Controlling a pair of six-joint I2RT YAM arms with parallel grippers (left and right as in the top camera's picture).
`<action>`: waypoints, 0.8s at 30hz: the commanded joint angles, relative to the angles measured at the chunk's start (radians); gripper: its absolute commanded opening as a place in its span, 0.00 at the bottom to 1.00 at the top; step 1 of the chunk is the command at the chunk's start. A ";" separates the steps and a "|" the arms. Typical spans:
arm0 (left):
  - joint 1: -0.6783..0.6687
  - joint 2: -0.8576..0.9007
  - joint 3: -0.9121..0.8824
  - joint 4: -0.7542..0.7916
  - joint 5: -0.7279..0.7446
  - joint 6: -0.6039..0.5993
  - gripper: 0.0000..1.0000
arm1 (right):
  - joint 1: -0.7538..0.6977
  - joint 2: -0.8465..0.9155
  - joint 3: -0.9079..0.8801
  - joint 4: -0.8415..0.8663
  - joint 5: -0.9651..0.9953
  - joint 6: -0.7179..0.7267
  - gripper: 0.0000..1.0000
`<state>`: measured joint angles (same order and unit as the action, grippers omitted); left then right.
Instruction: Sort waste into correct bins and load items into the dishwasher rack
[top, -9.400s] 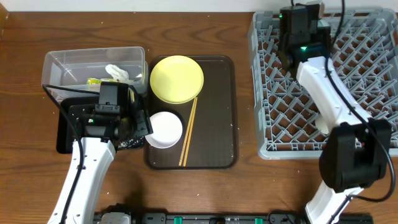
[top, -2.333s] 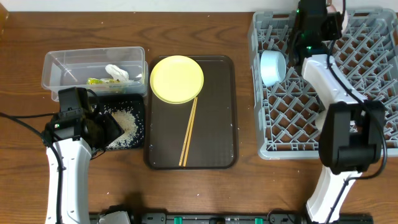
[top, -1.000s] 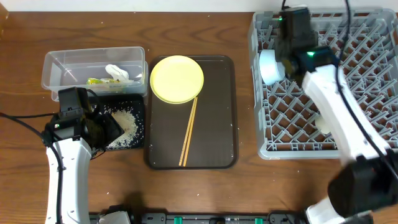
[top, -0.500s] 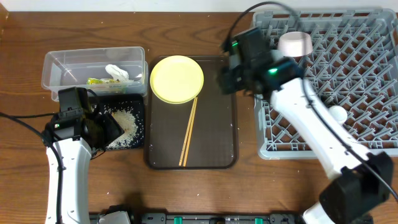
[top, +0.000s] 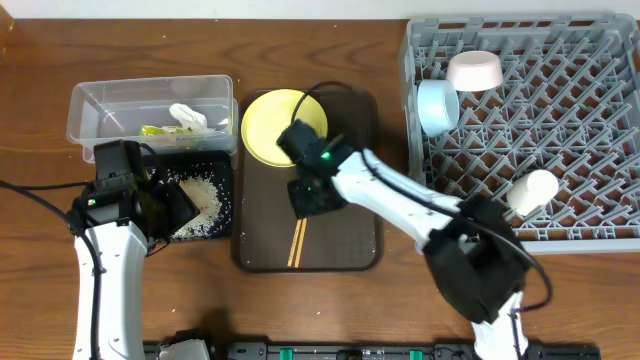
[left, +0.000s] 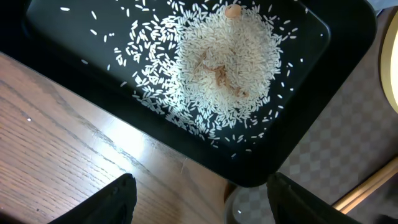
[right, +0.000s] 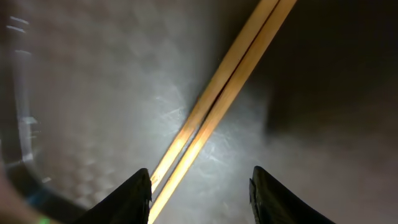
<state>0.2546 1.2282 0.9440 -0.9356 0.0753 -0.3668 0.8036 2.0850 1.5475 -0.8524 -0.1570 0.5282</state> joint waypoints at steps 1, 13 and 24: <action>0.004 0.001 0.006 -0.003 -0.005 -0.006 0.70 | 0.015 0.042 -0.006 0.001 0.016 0.063 0.49; 0.004 0.001 0.006 -0.003 -0.005 -0.006 0.70 | 0.015 0.081 -0.006 -0.071 0.150 0.100 0.47; 0.004 0.001 0.006 -0.003 -0.005 -0.006 0.70 | 0.002 0.075 0.013 -0.080 0.051 0.114 0.48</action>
<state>0.2546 1.2282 0.9440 -0.9360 0.0753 -0.3668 0.8127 2.1410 1.5455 -0.9333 -0.0547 0.6224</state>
